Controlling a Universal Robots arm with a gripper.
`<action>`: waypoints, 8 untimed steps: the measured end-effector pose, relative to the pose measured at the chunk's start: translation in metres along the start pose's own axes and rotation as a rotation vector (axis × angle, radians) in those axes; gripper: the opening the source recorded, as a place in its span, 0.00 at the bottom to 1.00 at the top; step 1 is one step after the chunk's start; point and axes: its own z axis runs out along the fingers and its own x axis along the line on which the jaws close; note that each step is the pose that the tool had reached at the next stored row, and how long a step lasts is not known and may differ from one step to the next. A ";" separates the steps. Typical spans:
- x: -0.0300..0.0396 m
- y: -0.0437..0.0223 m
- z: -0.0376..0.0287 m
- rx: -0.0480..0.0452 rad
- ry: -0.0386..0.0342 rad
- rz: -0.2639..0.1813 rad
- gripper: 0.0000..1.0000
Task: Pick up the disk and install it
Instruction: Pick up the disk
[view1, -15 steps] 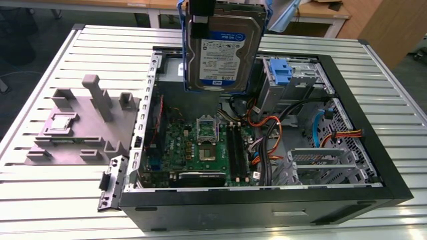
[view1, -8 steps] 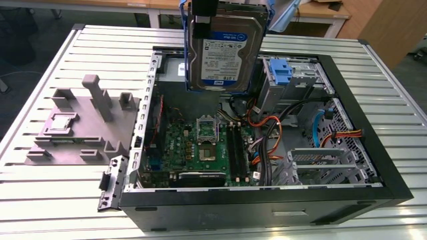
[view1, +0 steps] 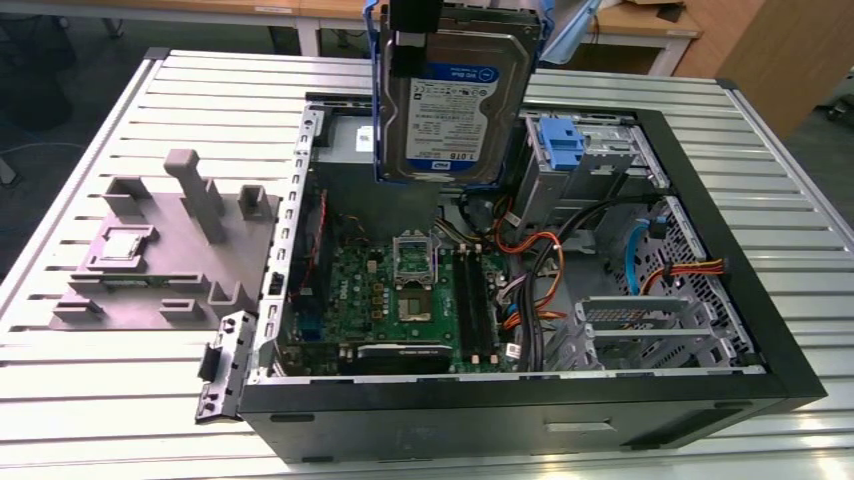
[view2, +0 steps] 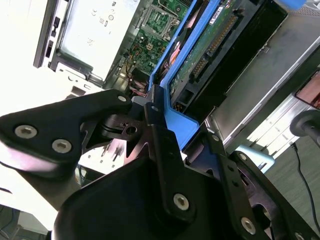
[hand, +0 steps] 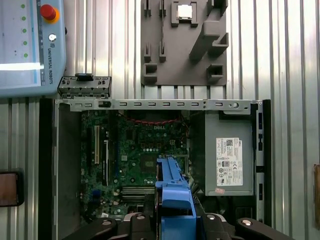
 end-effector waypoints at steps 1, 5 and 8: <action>0.0000 -0.0003 0.0000 0.0000 0.0000 0.000 0.37; 0.0000 -0.0016 0.0000 0.0000 0.0000 0.000 0.37; 0.0000 -0.0026 -0.0001 -0.0001 0.0000 0.000 0.37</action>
